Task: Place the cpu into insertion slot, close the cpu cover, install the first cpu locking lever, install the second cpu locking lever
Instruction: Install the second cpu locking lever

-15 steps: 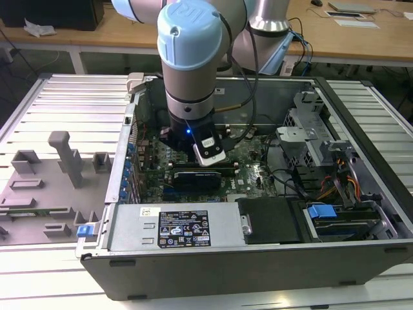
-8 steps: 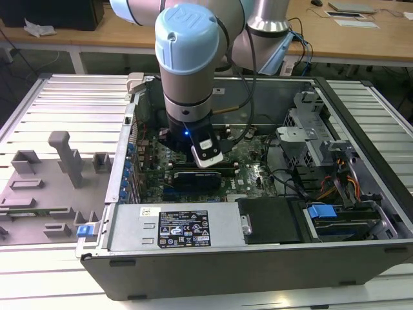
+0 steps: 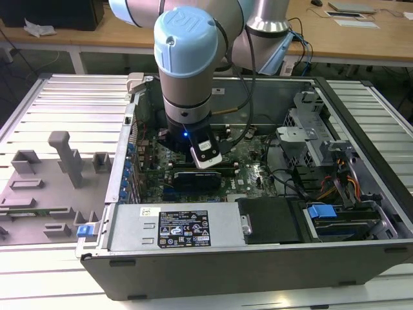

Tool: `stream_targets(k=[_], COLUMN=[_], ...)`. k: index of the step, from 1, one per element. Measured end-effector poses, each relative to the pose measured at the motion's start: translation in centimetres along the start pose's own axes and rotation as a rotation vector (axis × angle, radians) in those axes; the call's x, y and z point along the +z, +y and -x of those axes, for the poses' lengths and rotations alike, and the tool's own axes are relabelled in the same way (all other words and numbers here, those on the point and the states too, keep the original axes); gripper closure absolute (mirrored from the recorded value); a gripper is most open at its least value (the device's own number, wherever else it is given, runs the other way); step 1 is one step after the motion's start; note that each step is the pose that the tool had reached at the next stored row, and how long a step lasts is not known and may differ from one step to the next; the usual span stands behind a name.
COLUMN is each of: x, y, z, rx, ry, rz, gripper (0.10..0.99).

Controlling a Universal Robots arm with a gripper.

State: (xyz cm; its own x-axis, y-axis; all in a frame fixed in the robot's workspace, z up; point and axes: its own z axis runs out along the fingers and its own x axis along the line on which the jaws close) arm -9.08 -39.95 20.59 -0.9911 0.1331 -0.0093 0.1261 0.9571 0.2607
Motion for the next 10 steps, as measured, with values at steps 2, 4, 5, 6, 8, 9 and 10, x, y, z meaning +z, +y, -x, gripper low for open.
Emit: stream_targets(k=[2,4,5,6,8,9,10], x=[0.10,0.23,0.30,0.35,0.46,0.50,0.54], y=[-0.02,0.05,0.10,0.13,0.15,0.15,0.17], z=[-0.13,-0.17,-0.18,-0.19,-0.20,-0.20,-0.20], rx=[0.000,0.000,0.000,0.000,0.000,0.000,0.000], ry=[0.0003,0.0007,0.0008,0.0009,0.0014,0.0015,0.0015], rz=[0.003,0.006,0.007,0.008,0.011,0.012,0.013], gripper=[0.980,0.980,0.980,0.980,0.980,0.980,0.980])
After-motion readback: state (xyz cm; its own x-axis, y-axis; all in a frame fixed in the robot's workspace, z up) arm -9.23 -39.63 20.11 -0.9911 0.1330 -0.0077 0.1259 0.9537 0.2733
